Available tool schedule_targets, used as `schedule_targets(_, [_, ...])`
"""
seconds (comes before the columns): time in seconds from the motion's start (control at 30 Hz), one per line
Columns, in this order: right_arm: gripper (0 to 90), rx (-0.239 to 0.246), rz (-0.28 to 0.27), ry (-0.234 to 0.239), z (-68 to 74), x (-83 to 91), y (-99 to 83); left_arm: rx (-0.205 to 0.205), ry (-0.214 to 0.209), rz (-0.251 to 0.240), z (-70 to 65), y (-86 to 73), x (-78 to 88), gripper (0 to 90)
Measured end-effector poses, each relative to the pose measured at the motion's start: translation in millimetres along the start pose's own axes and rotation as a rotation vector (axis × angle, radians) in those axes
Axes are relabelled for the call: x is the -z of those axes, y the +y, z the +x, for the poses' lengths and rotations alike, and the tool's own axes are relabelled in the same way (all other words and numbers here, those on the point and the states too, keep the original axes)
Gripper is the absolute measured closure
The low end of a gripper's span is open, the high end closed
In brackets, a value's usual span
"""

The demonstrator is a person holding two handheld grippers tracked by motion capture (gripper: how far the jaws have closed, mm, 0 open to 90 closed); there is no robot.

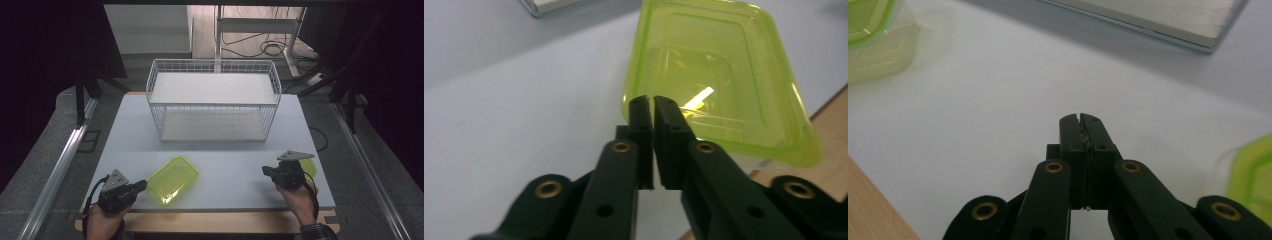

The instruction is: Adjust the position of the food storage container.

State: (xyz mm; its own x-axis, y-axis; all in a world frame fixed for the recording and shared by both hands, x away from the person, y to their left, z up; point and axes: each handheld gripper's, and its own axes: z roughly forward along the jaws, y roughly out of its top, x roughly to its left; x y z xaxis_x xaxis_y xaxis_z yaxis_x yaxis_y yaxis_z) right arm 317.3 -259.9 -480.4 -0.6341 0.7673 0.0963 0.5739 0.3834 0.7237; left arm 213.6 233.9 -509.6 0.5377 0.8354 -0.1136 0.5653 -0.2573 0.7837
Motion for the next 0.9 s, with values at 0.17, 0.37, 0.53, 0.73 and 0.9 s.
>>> schedule_targets(0.17, [88.4, 0.009, 0.005, 0.013, 4.6, -3.7, 1.2, -0.001, 0.004, 0.029, -2.2, -2.2, 1.5, 89.9])
schedule_targets(0.37, [87.8, 0.01, 0.01, 0.036, 8.0, -7.7, 1.9, -0.006, 0.02, 0.07, -4.0, -3.9, -0.5, 89.9])
schedule_targets(0.53, [87.9, 0.011, 0.006, 0.053, 11.6, -10.8, 4.3, 0.004, 0.024, 0.057, -3.8, -2.8, -3.9, 89.5])
schedule_targets(0.73, [88.2, 0.026, 0.004, 0.076, 17.9, -15.9, 9.0, 0.008, 0.012, 0.036, -0.8, 0.5, -12.4, 88.6])
schedule_targets(0.9, [88.2, 0.029, 0.003, 0.094, 21.6, -19.4, 12.8, 0.009, -0.003, 0.026, 3.0, 7.9, -22.8, 88.7])
